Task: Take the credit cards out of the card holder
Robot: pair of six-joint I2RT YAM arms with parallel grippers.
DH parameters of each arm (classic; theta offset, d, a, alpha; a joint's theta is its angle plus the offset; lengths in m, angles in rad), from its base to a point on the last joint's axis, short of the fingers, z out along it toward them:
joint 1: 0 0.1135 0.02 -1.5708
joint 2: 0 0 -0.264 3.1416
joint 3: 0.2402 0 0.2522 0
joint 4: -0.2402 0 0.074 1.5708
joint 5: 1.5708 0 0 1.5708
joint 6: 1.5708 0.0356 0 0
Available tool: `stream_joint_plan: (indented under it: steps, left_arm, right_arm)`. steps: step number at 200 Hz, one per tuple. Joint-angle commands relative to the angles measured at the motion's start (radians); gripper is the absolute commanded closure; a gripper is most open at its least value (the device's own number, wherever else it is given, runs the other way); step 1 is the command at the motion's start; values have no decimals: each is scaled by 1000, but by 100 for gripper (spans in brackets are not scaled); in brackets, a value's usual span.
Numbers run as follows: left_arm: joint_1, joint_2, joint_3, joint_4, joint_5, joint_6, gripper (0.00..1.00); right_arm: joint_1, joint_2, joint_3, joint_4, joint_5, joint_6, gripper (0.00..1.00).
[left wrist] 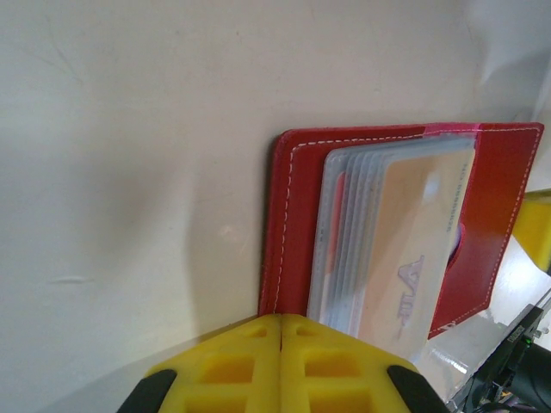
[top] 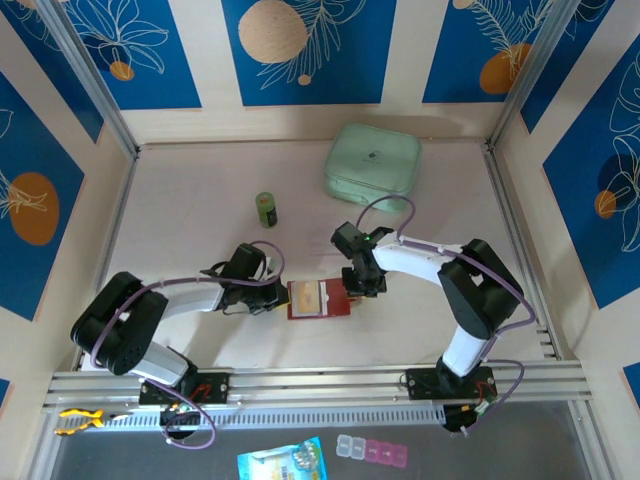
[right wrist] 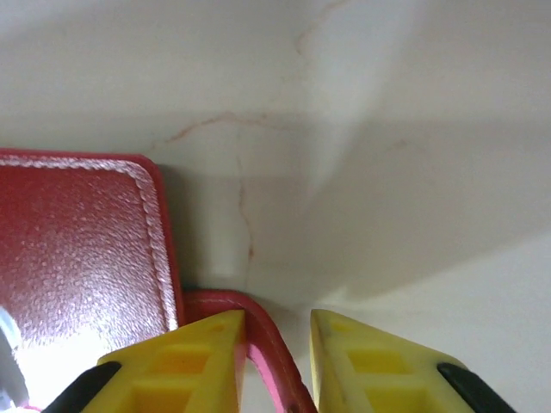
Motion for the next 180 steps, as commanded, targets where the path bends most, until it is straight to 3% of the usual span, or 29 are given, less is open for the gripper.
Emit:
stream_joint_plan:
  steps: [1,95,154,180]
  left_arm:
    - [-7,-24,-15,-60,-29,-2,94]
    - [-7,-86,38,-112,-21,0,93]
    - [-18,-61,58,-96,-8,-7,93]
    - [-25,-41,55,-80,-7,-14,93]
  right_arm:
    - [1,-75,6,-77,33,10,71]
    - [55,-153,170,-232,72,29,65]
    - [113,-42,239,-158,-25,33,49]
    - [113,17,245,-169,-11,42,41]
